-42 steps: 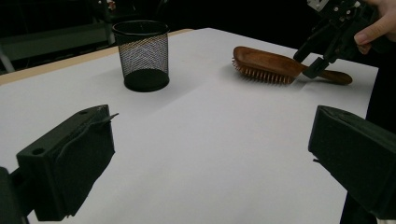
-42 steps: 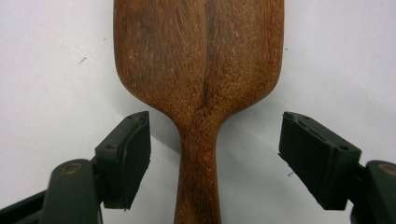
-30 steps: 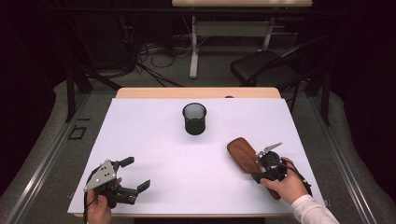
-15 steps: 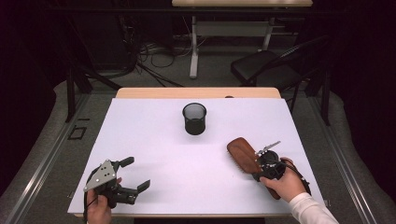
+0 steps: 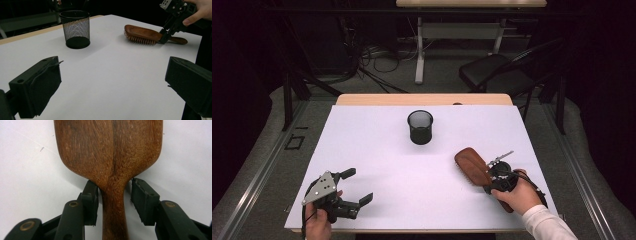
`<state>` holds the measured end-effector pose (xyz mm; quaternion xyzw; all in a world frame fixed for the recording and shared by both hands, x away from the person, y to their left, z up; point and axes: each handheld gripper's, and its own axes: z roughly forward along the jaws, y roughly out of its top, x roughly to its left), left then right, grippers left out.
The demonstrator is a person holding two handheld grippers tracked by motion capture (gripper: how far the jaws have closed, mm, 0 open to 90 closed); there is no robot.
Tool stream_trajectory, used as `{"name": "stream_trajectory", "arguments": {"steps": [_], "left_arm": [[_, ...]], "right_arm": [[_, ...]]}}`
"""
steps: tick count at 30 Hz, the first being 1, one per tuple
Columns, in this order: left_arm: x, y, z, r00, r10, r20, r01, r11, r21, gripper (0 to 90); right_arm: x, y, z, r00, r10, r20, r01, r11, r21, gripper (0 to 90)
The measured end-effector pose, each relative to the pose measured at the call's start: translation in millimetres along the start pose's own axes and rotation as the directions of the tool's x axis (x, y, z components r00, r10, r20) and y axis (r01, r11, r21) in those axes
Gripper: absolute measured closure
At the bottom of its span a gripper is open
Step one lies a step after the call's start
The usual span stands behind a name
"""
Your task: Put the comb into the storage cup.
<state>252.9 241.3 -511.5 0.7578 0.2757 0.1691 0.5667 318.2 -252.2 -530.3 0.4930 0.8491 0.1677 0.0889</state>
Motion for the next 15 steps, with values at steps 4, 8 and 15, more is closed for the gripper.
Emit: {"name": "stream_trajectory", "arguments": {"steps": [4,8,15], "left_arm": [[0.0,0.0,0.0,1.0000,-0.001,-0.001,0.001,1.0000,-0.001,0.3],[-0.1,-0.1,0.1,1.0000,-0.001,0.000,0.001,1.0000,0.001,0.3],[0.2,-0.2,0.2,1.0000,0.002,0.002,-0.002,1.0000,0.000,0.3]], "right_arm": [[1.0,1.1,-1.4,0.9996,-0.024,0.016,0.024,0.999,0.033,61.4],[3.0,0.6,0.4,0.9997,-0.024,0.010,0.024,1.000,0.017,66.4],[4.2,0.5,-0.2,0.9990,-0.043,0.014,0.042,0.999,0.024,69.7]]}}
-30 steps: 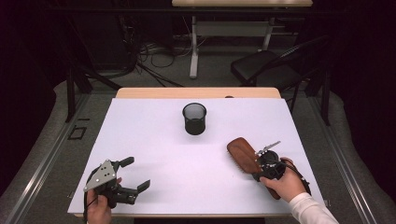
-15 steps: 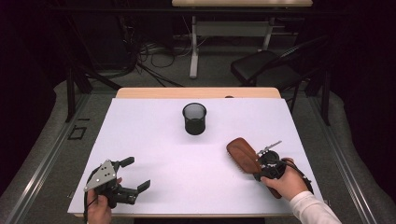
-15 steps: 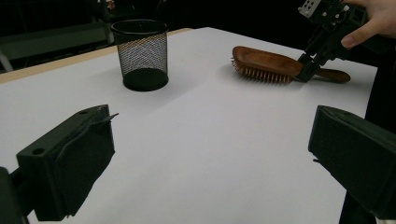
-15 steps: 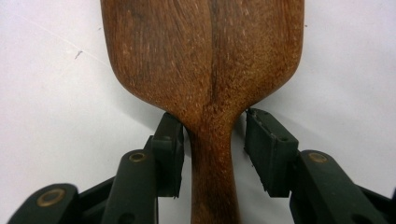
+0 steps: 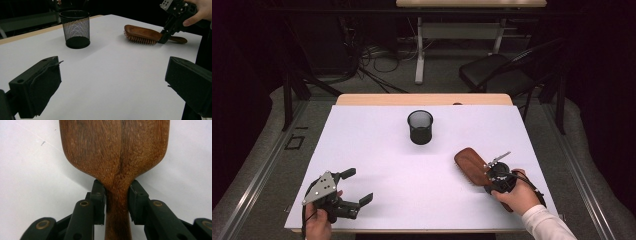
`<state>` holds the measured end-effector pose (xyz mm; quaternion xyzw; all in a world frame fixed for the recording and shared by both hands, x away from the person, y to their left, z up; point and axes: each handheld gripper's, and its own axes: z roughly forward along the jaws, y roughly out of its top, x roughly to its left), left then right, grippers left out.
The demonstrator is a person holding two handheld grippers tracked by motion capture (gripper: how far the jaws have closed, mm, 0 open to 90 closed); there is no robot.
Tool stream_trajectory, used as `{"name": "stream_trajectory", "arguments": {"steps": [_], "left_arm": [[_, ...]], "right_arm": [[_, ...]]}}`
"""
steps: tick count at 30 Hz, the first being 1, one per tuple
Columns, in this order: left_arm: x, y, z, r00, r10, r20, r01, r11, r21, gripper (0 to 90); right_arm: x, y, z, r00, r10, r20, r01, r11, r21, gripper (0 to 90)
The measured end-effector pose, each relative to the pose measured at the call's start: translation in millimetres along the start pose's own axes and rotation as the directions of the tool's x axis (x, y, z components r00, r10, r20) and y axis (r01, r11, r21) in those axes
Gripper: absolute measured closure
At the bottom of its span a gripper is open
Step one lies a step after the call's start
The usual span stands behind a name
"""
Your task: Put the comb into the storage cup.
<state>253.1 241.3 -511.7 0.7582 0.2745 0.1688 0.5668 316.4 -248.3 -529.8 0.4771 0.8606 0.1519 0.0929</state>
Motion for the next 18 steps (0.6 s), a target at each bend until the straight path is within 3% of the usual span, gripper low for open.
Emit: {"name": "stream_trajectory", "arguments": {"steps": [1,7,11,17,18], "left_arm": [[0.1,0.0,0.1,1.0000,0.001,0.001,-0.001,1.0000,0.000,0.3],[0.0,0.0,0.2,1.0000,0.001,0.001,-0.001,1.0000,0.001,0.3],[0.0,-0.1,0.2,1.0000,-0.001,0.002,0.001,1.0000,0.001,0.3],[-0.1,-0.1,0.5,1.0000,0.001,0.003,-0.001,1.0000,0.004,0.3],[-0.2,-0.1,0.5,1.0000,0.001,0.002,-0.001,1.0000,0.003,0.3]], "right_arm": [[0.5,-0.8,1.8,0.9999,0.010,-0.007,-0.010,1.000,-0.027,69.7],[-0.6,1.1,-1.6,0.9998,-0.018,0.001,0.018,0.999,0.028,70.4],[0.1,-0.5,0.5,0.9999,-0.013,-0.006,0.013,1.000,-0.009,70.8],[0.1,-0.9,-2.2,0.9994,-0.033,0.003,0.033,0.999,0.020,71.6],[0.2,-1.6,-1.1,0.9995,-0.031,-0.002,0.031,1.000,-0.001,71.7]]}}
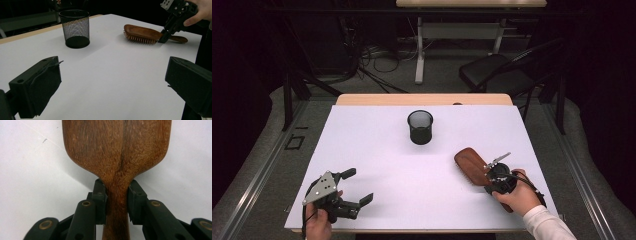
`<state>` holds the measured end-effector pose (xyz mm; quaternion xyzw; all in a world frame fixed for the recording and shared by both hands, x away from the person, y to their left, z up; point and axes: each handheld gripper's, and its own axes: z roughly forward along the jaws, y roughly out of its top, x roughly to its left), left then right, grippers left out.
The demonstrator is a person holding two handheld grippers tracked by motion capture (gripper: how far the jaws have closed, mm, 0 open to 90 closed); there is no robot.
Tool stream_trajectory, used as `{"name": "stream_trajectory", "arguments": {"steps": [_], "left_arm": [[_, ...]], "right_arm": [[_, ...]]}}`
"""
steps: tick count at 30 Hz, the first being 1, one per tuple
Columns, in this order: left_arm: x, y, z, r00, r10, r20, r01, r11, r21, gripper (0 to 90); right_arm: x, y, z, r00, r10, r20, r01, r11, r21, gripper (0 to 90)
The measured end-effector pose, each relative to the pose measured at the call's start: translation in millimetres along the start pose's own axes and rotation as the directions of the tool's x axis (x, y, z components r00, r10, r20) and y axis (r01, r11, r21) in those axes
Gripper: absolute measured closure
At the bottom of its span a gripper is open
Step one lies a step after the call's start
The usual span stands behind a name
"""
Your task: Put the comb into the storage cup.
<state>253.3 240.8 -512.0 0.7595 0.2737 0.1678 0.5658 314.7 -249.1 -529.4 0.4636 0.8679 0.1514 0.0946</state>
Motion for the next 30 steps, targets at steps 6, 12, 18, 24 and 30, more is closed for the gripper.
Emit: {"name": "stream_trajectory", "arguments": {"steps": [6,12,18,24,30], "left_arm": [[0.3,0.0,-0.3,1.0000,0.000,0.003,0.000,1.0000,0.003,0.3],[0.1,-0.1,0.1,1.0000,-0.001,0.000,0.001,1.0000,0.000,0.3],[0.0,-0.2,0.3,1.0000,-0.001,0.000,0.001,1.0000,0.002,0.3],[0.0,-0.2,0.4,1.0000,-0.001,0.000,0.001,1.0000,0.002,0.3],[0.2,-0.4,0.3,1.0000,-0.002,0.000,0.002,1.0000,0.002,0.3]], "right_arm": [[0.9,-1.9,-0.5,0.9999,-0.004,0.013,0.004,1.000,-0.010,72.1],[1.2,-3.5,-0.6,0.9998,-0.016,0.015,0.016,0.999,-0.031,72.2],[1.9,-5.6,-1.3,0.9995,-0.019,0.026,0.021,0.998,-0.058,72.3],[2.4,-7.3,-2.7,0.9996,-0.014,0.026,0.015,0.998,-0.068,72.3],[2.1,-10.2,-2.5,0.9997,-0.001,0.024,0.004,0.995,-0.099,72.3]]}}
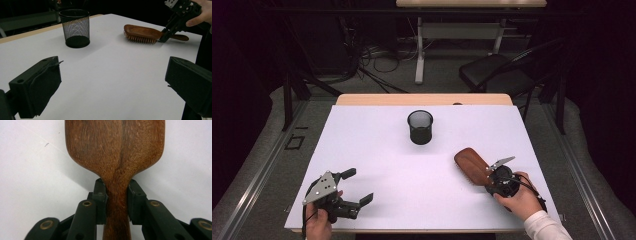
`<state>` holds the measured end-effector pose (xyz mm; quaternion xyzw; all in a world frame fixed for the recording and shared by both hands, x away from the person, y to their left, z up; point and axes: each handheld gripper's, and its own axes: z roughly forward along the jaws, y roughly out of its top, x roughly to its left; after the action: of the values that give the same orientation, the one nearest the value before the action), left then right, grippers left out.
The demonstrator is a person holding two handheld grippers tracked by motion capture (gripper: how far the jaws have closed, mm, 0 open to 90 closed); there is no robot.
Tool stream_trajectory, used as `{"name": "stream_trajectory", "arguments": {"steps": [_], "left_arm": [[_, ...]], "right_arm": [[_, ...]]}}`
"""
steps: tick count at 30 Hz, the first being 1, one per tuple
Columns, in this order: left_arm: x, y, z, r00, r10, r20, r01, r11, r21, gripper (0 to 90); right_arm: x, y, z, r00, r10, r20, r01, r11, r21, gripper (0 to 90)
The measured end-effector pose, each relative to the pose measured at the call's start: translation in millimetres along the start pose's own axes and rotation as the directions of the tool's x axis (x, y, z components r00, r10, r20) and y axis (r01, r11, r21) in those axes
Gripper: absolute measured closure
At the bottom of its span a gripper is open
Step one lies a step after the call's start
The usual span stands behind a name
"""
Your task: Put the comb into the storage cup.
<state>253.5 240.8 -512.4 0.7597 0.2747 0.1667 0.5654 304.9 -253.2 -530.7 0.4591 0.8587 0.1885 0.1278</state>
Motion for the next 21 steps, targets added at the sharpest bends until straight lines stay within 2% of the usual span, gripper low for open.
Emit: {"name": "stream_trajectory", "arguments": {"steps": [1,3,4,9,21], "left_arm": [[-0.2,0.0,0.1,1.0000,0.000,-0.002,0.000,1.0000,0.000,0.3],[-0.1,0.0,0.3,1.0000,-0.001,-0.001,0.001,1.0000,0.002,0.3],[-0.1,-0.1,0.4,1.0000,-0.002,0.000,0.002,1.0000,0.003,0.3],[-0.1,-0.5,1.5,1.0000,-0.008,0.000,0.008,1.0000,0.001,0.3],[0.1,-0.7,1.8,0.9999,-0.012,0.000,0.012,0.9999,-0.001,0.3]], "right_arm": [[-0.2,-0.2,-0.8,1.0000,-0.003,0.001,0.003,1.000,0.005,72.3],[-0.1,-1.5,-0.1,1.0000,0.000,0.001,0.000,1.000,-0.020,72.3],[0.2,-1.5,-1.7,1.0000,-0.001,0.008,0.001,1.000,-0.012,72.3],[0.8,-2.0,-5.8,0.9999,-0.009,0.010,0.009,0.998,-0.061,72.3],[4.7,-0.1,-8.2,0.9999,0.017,-0.002,-0.017,0.992,-0.123,72.2]]}}
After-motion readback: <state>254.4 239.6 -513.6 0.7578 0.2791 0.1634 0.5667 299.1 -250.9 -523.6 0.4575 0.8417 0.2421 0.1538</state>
